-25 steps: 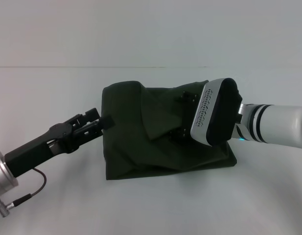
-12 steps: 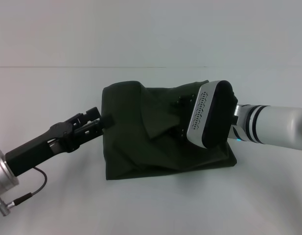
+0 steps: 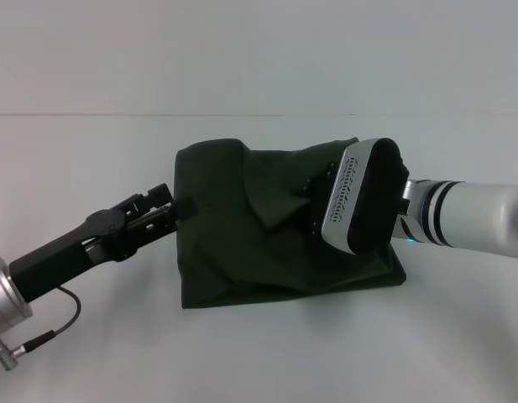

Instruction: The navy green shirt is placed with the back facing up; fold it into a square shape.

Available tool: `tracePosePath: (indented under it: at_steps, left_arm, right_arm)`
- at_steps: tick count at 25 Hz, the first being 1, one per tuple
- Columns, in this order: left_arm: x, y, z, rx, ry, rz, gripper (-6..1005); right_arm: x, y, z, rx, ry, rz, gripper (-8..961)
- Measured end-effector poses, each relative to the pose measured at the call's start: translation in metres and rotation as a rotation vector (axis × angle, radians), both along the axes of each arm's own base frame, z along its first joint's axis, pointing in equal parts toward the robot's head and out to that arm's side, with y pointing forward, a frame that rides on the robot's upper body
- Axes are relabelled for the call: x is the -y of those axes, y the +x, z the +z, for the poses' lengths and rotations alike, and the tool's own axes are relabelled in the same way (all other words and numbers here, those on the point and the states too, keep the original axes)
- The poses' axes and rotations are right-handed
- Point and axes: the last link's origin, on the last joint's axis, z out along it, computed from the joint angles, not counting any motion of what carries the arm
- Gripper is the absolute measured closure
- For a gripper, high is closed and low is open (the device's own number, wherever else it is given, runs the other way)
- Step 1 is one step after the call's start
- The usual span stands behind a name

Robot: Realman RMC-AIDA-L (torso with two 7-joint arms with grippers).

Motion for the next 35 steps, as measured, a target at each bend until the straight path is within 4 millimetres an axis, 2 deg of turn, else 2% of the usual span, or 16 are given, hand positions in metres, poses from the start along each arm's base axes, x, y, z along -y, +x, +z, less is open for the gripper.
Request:
tracePosePath:
  at_steps: [2,5,12,24,35]
  left_arm:
    - [0.0,0.0,0.0,0.0,0.0,0.0,79]
    - [0.0,0.0,0.0,0.001,0.0,0.0,79]
    - [0.0,0.0,-0.001,0.001,-0.001,0.0,79]
    - [0.0,0.001,-0.001,0.002,-0.003,-0.001,79]
    - [0.001,0.002,-0.005,0.01,-0.019,-0.004,80]
  right_arm:
    - [0.0,0.0,0.0,-0.002,0.0,-0.002,695]
    - [0.001,0.001,0.0,-0.016,-0.001,-0.015,908]
    - [-0.002,0.006,0.01,-0.161,0.036,-0.129,943]
    - [-0.018,0.039,0.047,-0.584,0.117,-0.508,943]
    - [-0.026,0.033,0.044,-0.68,0.114,-0.591,942]
